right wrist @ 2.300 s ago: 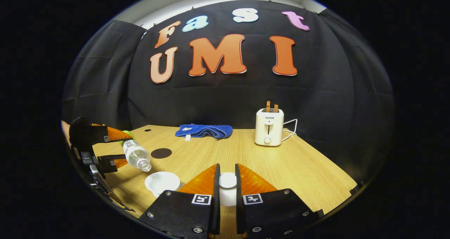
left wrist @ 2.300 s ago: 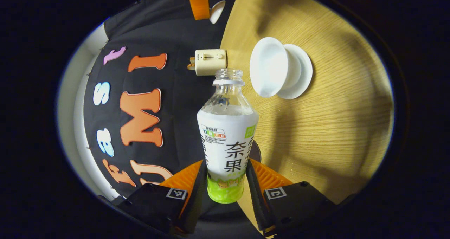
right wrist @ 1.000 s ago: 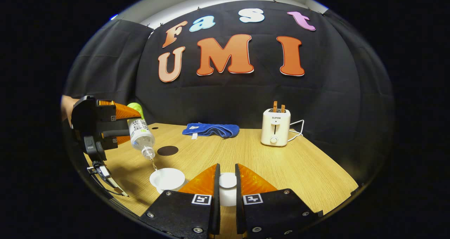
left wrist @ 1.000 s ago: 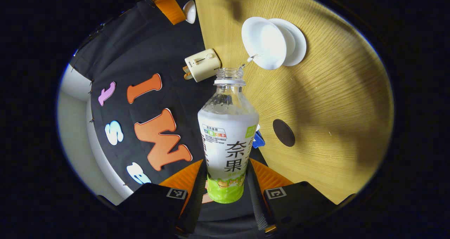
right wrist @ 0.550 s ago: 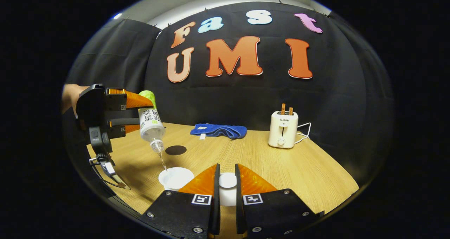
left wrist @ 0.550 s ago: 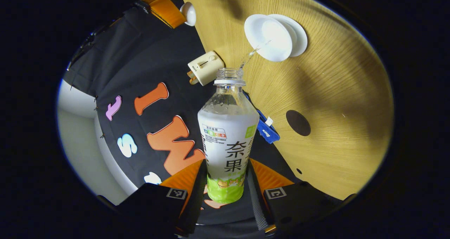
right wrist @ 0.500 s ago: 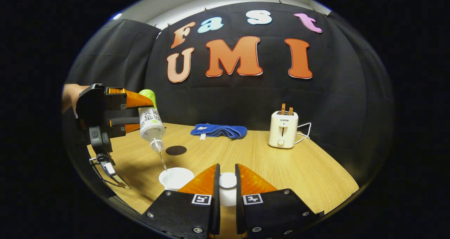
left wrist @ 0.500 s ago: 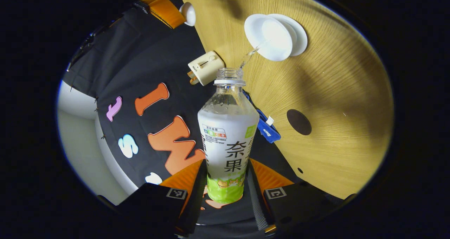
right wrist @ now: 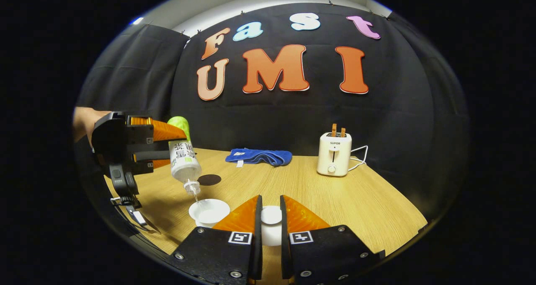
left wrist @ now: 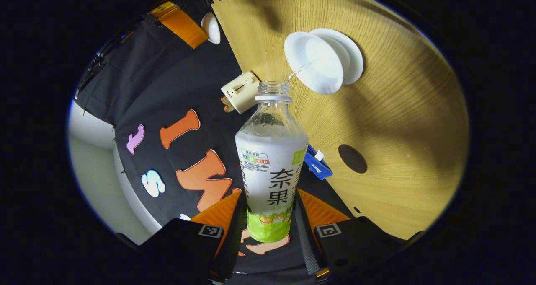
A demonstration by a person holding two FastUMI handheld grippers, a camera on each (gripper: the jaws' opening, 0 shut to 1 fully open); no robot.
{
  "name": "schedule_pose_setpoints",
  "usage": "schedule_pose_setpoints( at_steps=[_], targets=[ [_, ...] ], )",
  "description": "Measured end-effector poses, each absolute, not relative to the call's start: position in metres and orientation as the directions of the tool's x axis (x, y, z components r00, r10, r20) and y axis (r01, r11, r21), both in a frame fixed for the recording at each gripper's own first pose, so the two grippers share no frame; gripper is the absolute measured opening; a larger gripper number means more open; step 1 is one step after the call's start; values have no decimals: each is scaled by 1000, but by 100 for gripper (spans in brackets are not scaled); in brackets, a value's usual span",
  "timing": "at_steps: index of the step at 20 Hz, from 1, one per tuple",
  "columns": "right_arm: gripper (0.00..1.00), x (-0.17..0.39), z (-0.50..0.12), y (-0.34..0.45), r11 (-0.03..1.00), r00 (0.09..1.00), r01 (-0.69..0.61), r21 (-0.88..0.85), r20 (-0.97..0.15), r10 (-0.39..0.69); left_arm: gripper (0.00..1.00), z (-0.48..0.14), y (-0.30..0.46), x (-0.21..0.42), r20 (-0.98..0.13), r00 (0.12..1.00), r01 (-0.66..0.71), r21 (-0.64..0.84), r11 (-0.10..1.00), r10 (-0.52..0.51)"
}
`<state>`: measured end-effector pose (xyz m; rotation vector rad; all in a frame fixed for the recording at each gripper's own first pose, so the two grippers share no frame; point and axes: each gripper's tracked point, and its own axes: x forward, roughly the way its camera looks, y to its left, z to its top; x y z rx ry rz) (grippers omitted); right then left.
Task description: Open the teacup lid with one hand, grasp the water bottle and pour water into the teacup with the other hand; after pouring, place the water bottle on the coaster and then close the teacup lid.
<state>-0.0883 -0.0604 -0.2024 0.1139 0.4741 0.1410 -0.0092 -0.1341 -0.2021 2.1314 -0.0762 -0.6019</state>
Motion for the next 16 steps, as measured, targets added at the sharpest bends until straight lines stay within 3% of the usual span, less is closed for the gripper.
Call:
schedule_pose_setpoints(
  at_steps=[4,7,8,12,16],
  targets=[
    [18,-91,-202,-61,984,881,-101,149,-447,158,64,-220,-135,-18,-421,864,230,817,-529,-275],
    [18,-92,-203,-58,981,878,-98,166,-450,164,66,-234,-124,-25,-450,856,335,857,-392,-254],
    [18,-91,-203,-56,981,878,-96,170,-449,164,63,-235,-120,-26,-452,858,360,868,-341,-245],
    [18,-84,-201,-43,974,878,-104,203,-442,186,65,-236,-109,-23,-439,867,440,897,-49,-235],
    [18,-77,-200,-29,971,876,-121,207,-439,203,65,-210,-96,-8,-365,903,420,861,286,-227]
  ],
)
